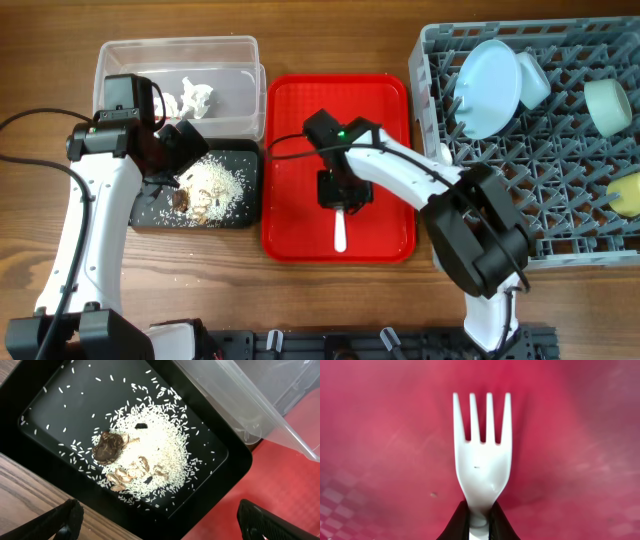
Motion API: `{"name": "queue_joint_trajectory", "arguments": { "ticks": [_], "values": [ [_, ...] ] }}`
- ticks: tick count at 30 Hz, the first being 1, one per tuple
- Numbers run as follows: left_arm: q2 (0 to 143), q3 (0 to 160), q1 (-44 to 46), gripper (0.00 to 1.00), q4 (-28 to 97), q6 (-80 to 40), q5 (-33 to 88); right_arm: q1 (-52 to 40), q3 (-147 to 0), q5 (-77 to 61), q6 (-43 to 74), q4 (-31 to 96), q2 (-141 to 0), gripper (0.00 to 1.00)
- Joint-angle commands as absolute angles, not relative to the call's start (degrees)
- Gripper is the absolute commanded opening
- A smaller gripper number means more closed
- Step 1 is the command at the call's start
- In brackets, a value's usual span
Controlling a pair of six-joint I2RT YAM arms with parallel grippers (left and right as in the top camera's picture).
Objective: Sort waste into correct bins and load items into the dishwasher rack
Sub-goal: 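Grasp the white fork on the red tray with the right gripper, then place the white fork in the grey rack and release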
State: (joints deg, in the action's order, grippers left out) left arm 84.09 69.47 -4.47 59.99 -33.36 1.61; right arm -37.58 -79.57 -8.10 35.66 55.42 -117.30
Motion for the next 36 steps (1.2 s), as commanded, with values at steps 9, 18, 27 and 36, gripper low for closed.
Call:
{"name": "queue_joint_trajectory", "arguments": {
  "ticks": [9, 18, 27, 36],
  "values": [
    [83.37, 69.34, -4.71, 1.00, 59.83, -33.91, 2.13, -12.49, -86.30, 1.89, 6.46, 65.25, -90.54, 0.10],
    [83.37, 69.34, 1.76, 1.00, 57.87, -33.67, 2.11, -3.95, -79.77, -0.01, -0.19, 63.70, -98.50, 0.19],
    [83.44, 69.34, 13.19, 1.00, 54.65, -19.46, 2.09, 1.56, -85.89, -18.55, 1.19, 57.60, -94.06, 0.81],
    [79.55, 67.05, 13.23, 1.00, 67.37, -21.43, 2.00, 3.81, -78.87, -13.96, -1.28, 67.33, -86.63, 1.00]
  ]
}}
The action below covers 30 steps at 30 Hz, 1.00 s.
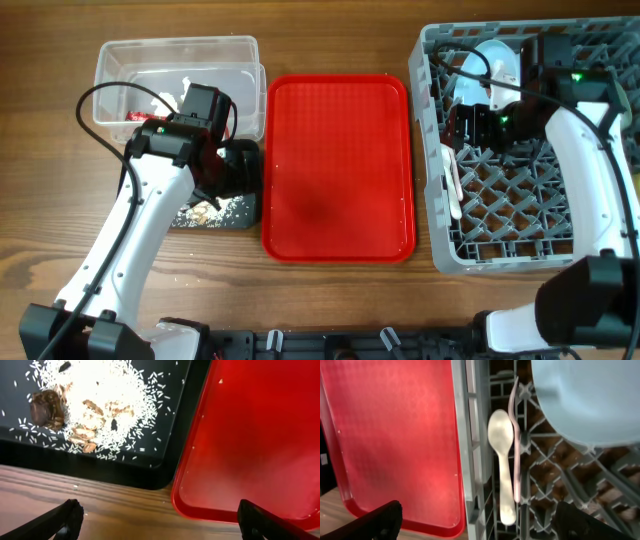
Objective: Sort waste into correct bins and load items into the dishwasher rack
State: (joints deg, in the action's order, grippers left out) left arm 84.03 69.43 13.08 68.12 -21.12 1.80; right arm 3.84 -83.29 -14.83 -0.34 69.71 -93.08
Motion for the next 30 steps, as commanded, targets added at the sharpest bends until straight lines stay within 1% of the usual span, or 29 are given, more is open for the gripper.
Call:
{"name": "queue_joint_trajectory", "arguments": {
  "ticks": [1, 4, 7, 8, 10, 14, 24, 28, 30],
  "values": [
    [76.49, 65.12, 13.23, 1.00, 65.73, -21.41, 1.85, 3.81, -74.76, -13.98, -0.60, 64.14, -81.95, 1.00],
    [62.11, 56.86, 13.26, 1.00, 59.27, -21.41, 1.87, 3.77, -61.06, -13.98, 0.16, 53.19, -66.52, 1.00],
    [45.65, 49.17, 13.23, 1.00, 55.11, -21.45, 0.27, 3.77, -48.25, -13.30, 2.04, 43.70, -47.88, 1.00],
    [39.72, 47.16, 13.23, 1.00, 54.41, -21.43, -0.56, 3.77, -44.53, -11.77, 5.28, 41.67, -41.28, 1.00],
    [35.18, 46.92, 13.23, 1.00, 53.41, -21.43, -0.56, 3.77, -42.15, -11.84, 8.40, 41.25, -36.32, 1.00],
    [31.86, 46.92, 13.23, 1.00, 54.68, -21.43, -0.54, 3.77, -41.69, -11.81, 9.56, 43.55, -34.22, 1.00],
    [31.97, 46.92, 13.23, 1.00, 55.09, -21.41, -0.54, 3.77, -41.65, -11.81, 9.04, 44.01, -39.77, 1.00],
    [31.97, 46.92, 13.23, 1.00, 55.09, -21.41, -0.54, 3.42, -41.65, -9.41, 9.02, 44.16, -35.14, 1.00],
    [31.97, 46.92, 13.23, 1.00, 55.09, -21.43, -0.54, 2.26, -40.42, -9.45, 9.19, 43.44, -28.51, 1.00]
  ]
}}
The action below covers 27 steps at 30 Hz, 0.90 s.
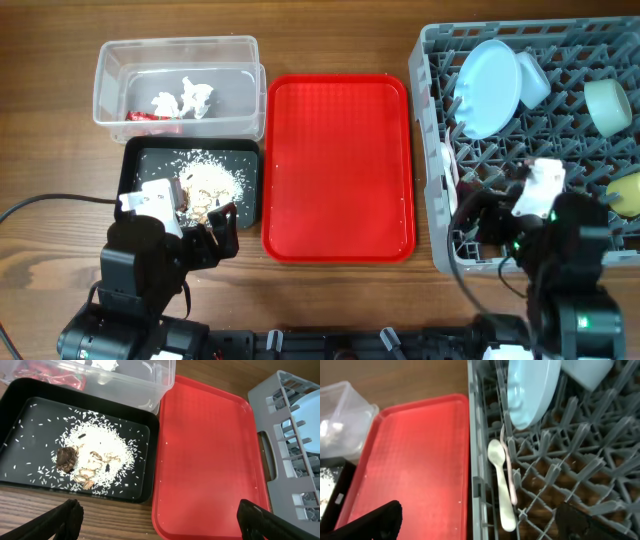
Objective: Sort waste into correct bins and load items into the dishwasher rack
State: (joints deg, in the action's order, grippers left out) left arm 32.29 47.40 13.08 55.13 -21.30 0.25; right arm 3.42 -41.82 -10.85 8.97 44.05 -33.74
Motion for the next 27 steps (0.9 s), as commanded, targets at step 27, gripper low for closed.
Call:
{"name": "queue_joint_trajectory", "arguments": {
  "ticks": [27],
  "values": [
    [31.97, 46.92, 13.23, 1.00, 55.09, -21.41, -0.54, -3.38, -0.30, -8.10, -4.49, -0.60, -0.64, 1.00]
  ]
}}
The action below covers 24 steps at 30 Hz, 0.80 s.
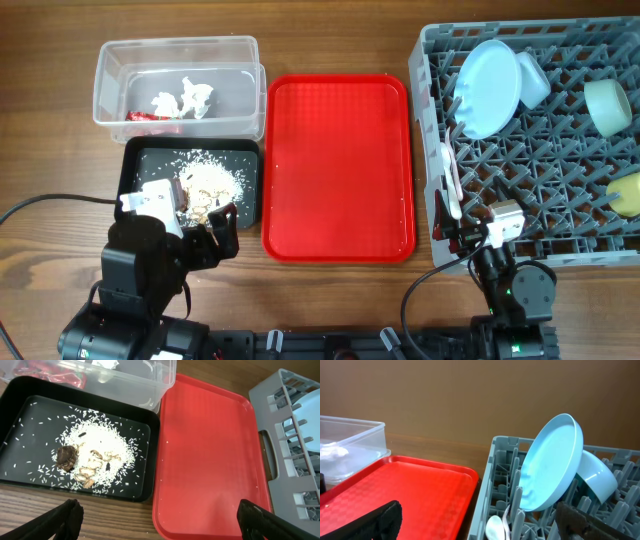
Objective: Sort waste into correct bins and load items into the dishwasher rack
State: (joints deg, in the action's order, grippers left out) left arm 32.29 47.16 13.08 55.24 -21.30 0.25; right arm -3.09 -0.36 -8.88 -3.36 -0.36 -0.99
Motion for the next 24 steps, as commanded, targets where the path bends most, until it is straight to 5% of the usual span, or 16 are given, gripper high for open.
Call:
{"name": "queue_joint_trajectory", "arguments": {
  "ticks": [1, 12, 24],
  "values": [
    [31.97, 46.92, 13.23, 1.00, 55.09, -21.41, -0.54, -3.38, -0.30, -8.10, -4.49, -0.60, -0.64, 1.00],
    [30.76, 46.09, 10.63, 1.00, 55.07, -20.95, -1.34, -3.38, -0.30, -8.10, -4.47, -0.60, -0.64, 1.00],
    [1.32, 2.96, 0.34, 1.00, 3.38, -16.49, 4.43, -3.38, -0.30, -8.10, -4.49, -0.60, -0.64, 1.00]
  ]
}}
